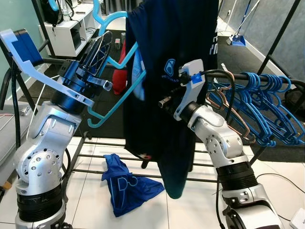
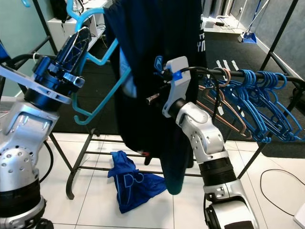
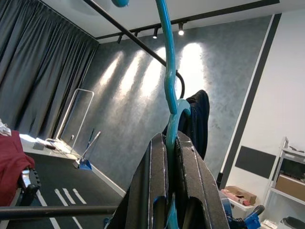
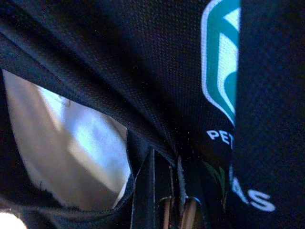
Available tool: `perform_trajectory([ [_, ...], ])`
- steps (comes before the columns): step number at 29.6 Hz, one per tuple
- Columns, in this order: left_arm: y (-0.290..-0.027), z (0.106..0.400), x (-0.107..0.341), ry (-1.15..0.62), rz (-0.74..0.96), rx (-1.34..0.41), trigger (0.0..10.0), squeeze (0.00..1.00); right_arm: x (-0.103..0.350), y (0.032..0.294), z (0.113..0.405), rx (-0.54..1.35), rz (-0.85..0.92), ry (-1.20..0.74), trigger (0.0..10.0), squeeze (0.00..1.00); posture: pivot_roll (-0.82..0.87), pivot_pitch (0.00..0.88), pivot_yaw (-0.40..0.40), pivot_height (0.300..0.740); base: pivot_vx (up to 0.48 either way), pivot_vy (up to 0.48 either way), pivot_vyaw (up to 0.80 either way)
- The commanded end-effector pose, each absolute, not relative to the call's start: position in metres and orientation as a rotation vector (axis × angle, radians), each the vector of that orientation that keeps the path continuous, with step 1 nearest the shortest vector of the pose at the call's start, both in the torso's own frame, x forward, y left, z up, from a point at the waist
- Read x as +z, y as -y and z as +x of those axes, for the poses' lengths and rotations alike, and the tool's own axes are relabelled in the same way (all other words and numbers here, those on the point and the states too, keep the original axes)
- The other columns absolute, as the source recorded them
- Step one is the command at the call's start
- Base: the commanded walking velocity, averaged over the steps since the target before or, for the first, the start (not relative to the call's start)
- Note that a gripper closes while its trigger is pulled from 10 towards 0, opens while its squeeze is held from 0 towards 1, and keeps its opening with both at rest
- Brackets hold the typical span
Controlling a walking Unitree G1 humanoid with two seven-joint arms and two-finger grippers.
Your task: Hang hanger
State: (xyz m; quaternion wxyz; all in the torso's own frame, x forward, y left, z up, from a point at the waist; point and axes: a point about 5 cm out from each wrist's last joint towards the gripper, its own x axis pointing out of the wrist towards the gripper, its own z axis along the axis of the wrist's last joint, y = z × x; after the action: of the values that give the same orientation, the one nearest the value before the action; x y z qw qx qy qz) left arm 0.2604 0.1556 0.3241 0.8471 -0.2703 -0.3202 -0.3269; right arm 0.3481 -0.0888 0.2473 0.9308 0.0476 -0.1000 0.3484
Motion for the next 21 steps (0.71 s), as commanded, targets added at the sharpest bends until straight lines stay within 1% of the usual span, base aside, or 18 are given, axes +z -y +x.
perform_trajectory([
  [1,-0.151,0.256,0.332,0.719,-0.58,-0.723,0.0,0.0,0.251,0.091,0.349,0.705,0.106,0.226,0.0,0.0,-0.02,0.018,-0.062,0.74,0.0,0.0,0.0],
  [4,-0.154,0.26,0.324,0.682,-0.559,-0.691,0.0,0.0,0.257,0.089,0.346,0.737,0.166,0.254,0.0,0.0,-0.02,0.025,-0.061,0.74,0.0,0.0,0.0],
  [7,-0.155,0.262,0.321,0.666,-0.546,-0.677,0.0,0.0,0.259,0.088,0.345,0.751,0.186,0.264,0.0,0.0,-0.02,0.025,-0.061,0.74,0.0,0.0,0.0],
  [8,-0.157,0.266,0.313,0.625,-0.496,-0.643,0.0,0.0,0.264,0.088,0.342,0.786,0.225,0.284,0.0,0.0,-0.02,0.028,-0.061,0.74,0.0,0.0,0.0],
  [10,-0.169,0.28,0.286,0.475,-0.307,-0.544,0.0,0.0,0.287,0.091,0.333,0.878,0.349,0.363,0.0,0.0,-0.03,0.031,-0.061,0.74,0.0,0.0,0.0],
  [11,-0.169,0.28,0.286,0.475,-0.307,-0.544,0.0,0.0,0.287,0.091,0.333,0.878,0.349,0.363,0.0,0.0,-0.03,0.031,-0.061,0.74,0.0,0.0,0.0],
  [12,-0.179,0.285,0.271,0.4,-0.208,-0.499,0.0,0.0,0.299,0.096,0.33,0.903,0.401,0.404,0.0,0.0,-0.03,0.031,-0.061,0.74,0.0,0.0,0.0],
  [14,-0.179,0.285,0.271,0.4,-0.208,-0.499,0.0,0.0,0.299,0.096,0.33,0.903,0.401,0.404,0.0,0.0,-0.03,0.031,-0.061,0.74,0.0,0.0,0.0],
  [15,-0.2,0.285,0.254,0.309,-0.073,-0.442,0.0,0.0,0.32,0.113,0.331,0.893,0.461,0.472,0.0,0.0,-0.03,0.037,-0.058,0.74,0.0,0.0,0.0],
  [16,-0.2,0.285,0.254,0.309,-0.073,-0.442,0.0,0.0,0.32,0.113,0.331,0.893,0.461,0.472,0.0,0.0,-0.03,0.037,-0.058,0.74,0.0,0.0,0.0],
  [17,-0.21,0.282,0.25,0.282,-0.034,-0.428,0.0,0.0,0.328,0.122,0.332,0.873,0.475,0.498,0.0,0.0,-0.03,0.04,-0.061,0.74,0.0,0.0,0.0],
  [18,-0.21,0.282,0.25,0.282,-0.034,-0.428,0.0,0.0,0.328,0.122,0.332,0.873,0.475,0.498,0.0,0.0,-0.03,0.04,-0.061,0.74,0.0,0.0,0.0],
  [19,-0.218,0.279,0.248,0.262,0.005,-0.423,0.0,0.0,0.332,0.129,0.334,0.846,0.478,0.514,0.0,0.0,-0.03,0.042,-0.061,0.74,0.0,0.0,0.0],
  [20,-0.218,0.279,0.248,0.262,0.005,-0.423,0.0,0.0,0.332,0.129,0.334,0.846,0.478,0.514,0.0,0.0,-0.03,0.042,-0.061,0.74,0.0,0.0,0.0],
  [21,-0.225,0.274,0.246,0.239,0.043,-0.433,0.0,0.0,0.334,0.136,0.337,0.816,0.482,0.524,0.0,0.0,-0.03,0.045,-0.063,0.74,0.0,0.0,0.0],
])
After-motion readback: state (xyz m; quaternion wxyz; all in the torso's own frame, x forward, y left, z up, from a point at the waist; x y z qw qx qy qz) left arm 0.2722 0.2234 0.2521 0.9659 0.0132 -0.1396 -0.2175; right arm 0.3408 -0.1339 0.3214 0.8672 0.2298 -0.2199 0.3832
